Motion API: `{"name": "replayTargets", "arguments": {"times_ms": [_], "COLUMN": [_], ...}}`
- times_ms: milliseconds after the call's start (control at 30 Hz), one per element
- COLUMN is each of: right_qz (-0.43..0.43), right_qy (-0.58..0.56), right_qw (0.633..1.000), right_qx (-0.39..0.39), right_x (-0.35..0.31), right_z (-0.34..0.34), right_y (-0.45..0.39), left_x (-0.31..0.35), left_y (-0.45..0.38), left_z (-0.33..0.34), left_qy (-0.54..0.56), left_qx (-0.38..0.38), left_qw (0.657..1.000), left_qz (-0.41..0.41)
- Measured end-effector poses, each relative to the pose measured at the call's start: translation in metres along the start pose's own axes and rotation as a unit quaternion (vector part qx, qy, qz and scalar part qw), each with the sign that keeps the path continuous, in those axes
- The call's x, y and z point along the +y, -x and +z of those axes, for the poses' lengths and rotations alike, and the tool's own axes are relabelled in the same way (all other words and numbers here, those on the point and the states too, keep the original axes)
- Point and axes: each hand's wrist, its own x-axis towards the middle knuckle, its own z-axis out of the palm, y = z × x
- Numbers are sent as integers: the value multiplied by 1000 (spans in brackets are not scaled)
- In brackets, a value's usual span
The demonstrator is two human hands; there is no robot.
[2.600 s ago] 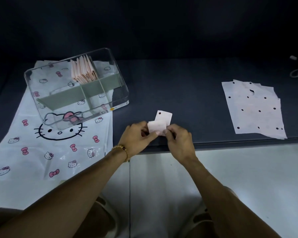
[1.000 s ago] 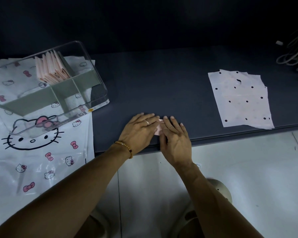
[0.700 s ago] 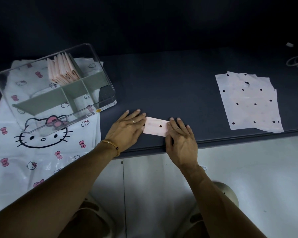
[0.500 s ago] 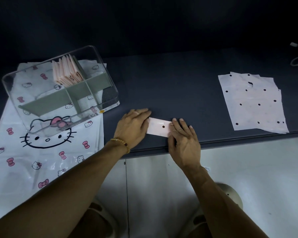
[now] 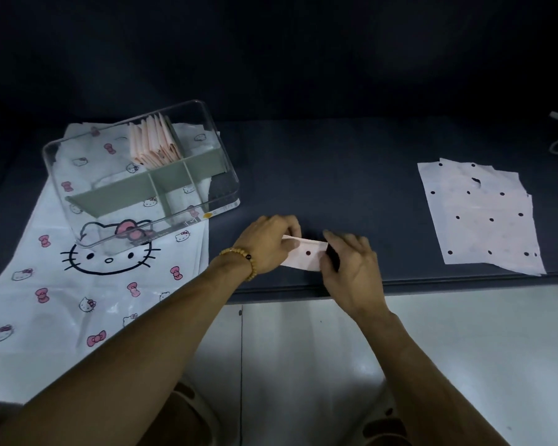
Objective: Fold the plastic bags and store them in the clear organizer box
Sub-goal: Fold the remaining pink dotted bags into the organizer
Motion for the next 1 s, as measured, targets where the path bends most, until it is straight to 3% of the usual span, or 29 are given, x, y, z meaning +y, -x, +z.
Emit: {"name": "replayTargets", "arguments": {"times_ms": [67,167,233,333,433,633,733,900,1000], "right_qz": [-65,-122,-115,-76,-45,43,60,4,-81], "right_qy": [13,12,-27,-76,-141,-202,-124,-17,2], "right_qw": [998,989,987,991,988,978,990,999,996], "right_qx": [-4,-88,-108,-84,-45,-32,-20,26,-24], "right_x": [-23,-63,-89,-127,-164,-217,-221,-219,-225], "right_z": [-10,-19,-19,-14,-1,37,51,60,70], "right_y": [-11,-27,-36,-50,-65,-93,-100,-100,-89], "left_x": [-8,-22,-31,-55,-92,-128,-135,-139,-139], "left_y": [16,37,48,63,82,91,90,89,89], "left_z": [-17,-44,-59,-78,-96,-98,-94,-93,-92], "left_qy": [42,119,184,226,143,21,13,7,4], "left_qx": [21,75,135,287,403,297,284,279,283], "left_qw": [999,990,973,927,889,936,941,945,943], "left_qz": [4,-6,-23,-87,-165,-186,-183,-174,-174]}}
